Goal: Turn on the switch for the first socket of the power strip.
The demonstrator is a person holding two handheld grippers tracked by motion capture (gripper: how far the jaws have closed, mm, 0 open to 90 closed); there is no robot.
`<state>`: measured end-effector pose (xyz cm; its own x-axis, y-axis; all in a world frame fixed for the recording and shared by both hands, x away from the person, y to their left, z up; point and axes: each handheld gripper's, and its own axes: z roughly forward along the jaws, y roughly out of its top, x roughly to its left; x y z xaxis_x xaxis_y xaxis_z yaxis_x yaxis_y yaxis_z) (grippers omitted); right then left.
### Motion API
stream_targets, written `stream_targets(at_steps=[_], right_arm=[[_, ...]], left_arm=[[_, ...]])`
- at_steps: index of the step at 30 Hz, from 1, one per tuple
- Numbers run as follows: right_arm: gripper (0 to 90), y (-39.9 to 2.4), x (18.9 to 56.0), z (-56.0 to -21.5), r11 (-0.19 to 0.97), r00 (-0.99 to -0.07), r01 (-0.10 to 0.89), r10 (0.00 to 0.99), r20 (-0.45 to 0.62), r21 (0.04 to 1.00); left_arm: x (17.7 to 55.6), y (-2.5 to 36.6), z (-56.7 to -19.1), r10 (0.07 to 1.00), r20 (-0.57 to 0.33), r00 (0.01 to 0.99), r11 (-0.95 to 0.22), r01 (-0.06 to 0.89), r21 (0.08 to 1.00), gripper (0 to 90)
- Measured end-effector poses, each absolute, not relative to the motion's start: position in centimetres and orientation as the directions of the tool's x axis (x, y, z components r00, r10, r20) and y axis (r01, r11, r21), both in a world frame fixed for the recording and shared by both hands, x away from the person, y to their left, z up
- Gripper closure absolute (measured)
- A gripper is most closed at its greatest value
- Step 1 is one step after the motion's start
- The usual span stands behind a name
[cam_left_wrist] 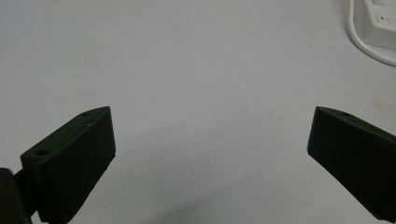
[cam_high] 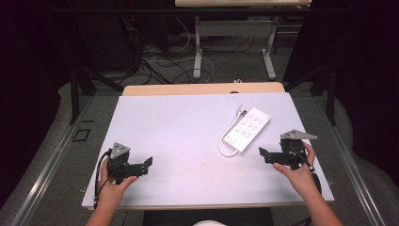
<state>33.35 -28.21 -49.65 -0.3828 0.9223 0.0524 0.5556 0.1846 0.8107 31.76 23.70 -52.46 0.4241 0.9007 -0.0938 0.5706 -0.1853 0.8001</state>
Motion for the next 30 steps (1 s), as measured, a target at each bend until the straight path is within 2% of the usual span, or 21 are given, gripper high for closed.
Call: stream_targets(at_steps=[30], right_arm=[[6.9, -26.0, 35.9, -47.9, 0.328, -0.466, 0.614, 0.885, -0.006, 0.718]], left_arm=[[31.8, 23.8, -52.7, 0.909, -0.104, 0.403, -0.169, 0.585, 0.793, 2.2]])
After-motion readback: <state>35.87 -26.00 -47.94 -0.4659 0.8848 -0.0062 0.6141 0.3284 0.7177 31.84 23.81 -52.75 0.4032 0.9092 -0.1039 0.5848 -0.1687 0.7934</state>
